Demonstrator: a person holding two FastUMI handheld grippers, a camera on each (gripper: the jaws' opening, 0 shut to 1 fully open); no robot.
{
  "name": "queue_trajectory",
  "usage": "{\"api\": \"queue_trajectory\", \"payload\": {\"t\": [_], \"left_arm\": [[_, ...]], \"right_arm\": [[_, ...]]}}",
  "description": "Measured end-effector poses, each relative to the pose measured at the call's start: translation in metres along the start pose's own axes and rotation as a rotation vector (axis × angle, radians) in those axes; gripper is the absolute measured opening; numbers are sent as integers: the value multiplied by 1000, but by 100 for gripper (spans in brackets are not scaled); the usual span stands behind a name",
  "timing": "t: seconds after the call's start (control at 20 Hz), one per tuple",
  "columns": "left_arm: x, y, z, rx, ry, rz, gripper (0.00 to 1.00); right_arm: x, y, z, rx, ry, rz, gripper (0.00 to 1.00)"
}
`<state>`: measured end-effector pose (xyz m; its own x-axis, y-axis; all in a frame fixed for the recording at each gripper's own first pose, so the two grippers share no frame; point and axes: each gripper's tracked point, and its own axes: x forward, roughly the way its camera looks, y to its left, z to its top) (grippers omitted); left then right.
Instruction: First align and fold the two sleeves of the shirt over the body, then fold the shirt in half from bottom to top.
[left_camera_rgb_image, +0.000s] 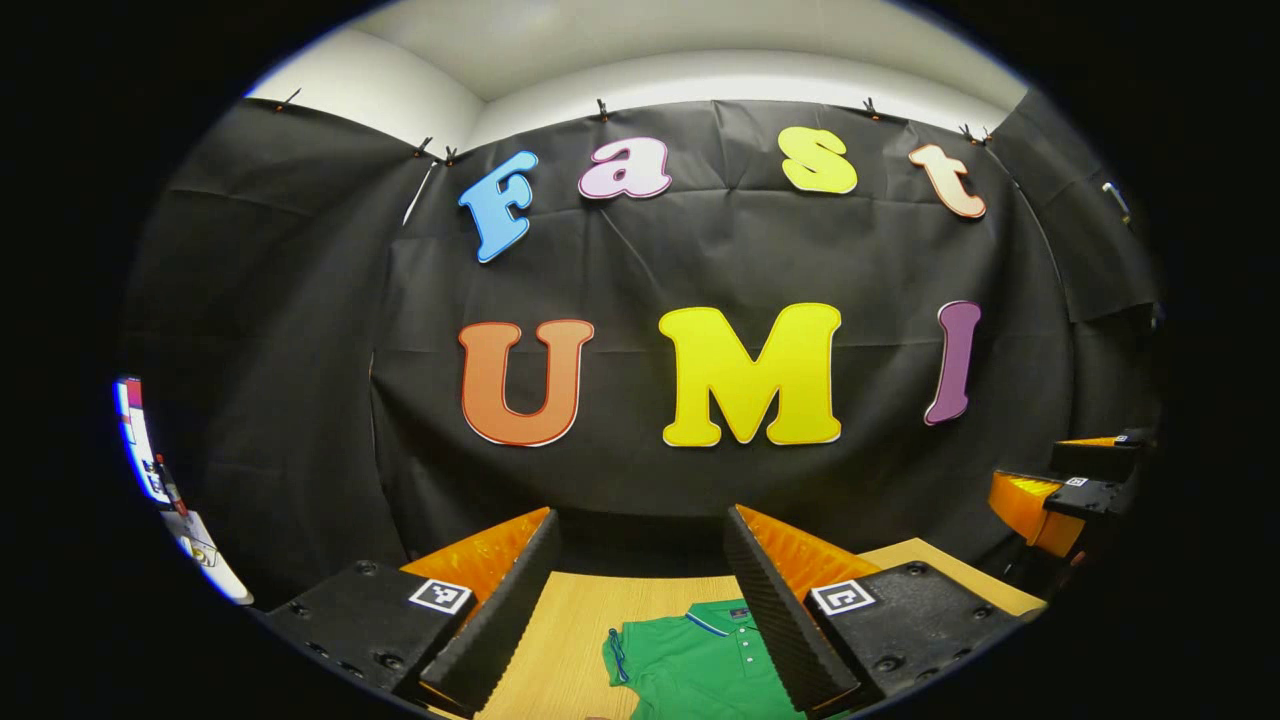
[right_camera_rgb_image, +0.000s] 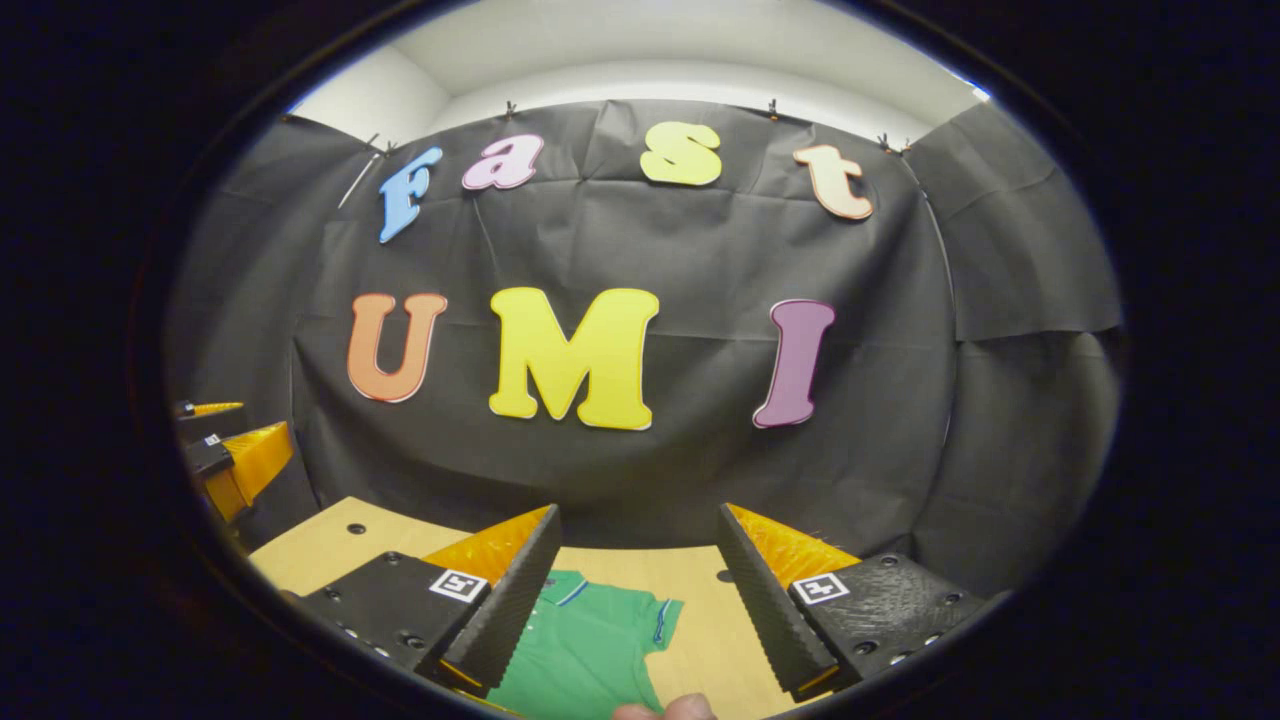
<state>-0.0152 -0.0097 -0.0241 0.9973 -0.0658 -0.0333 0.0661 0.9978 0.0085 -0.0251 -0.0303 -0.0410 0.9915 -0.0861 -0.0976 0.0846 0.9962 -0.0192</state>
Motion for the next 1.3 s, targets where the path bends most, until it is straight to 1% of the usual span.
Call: {"api": "queue_trajectory", "payload": {"t": [0.3, 0.5, 0.7, 1.0, 1.1, 1.3], "left_arm": [[-4, 3, -4, 6, 6, -3, 100], [-4, -3, -1, 7, 0, -11, 100], [-1, -13, -1, 4, -2, -22, 100], [4, -26, -12, 7, 28, -27, 100], [7, -29, -11, 7, 27, -27, 100], [16, -35, -21, -15, 47, -17, 100]], "right_arm": [[-8, 5, -2, -13, 7, 11, 95], [-7, 1, -6, -6, 16, 10, 96], [4, -10, -24, -7, 62, 1, 96], [26, -19, -64, -4, 159, 30, 95], [38, -20, -90, 1, 219, 47, 96], [70, -30, -153, 0, 381, 59, 95]]}}
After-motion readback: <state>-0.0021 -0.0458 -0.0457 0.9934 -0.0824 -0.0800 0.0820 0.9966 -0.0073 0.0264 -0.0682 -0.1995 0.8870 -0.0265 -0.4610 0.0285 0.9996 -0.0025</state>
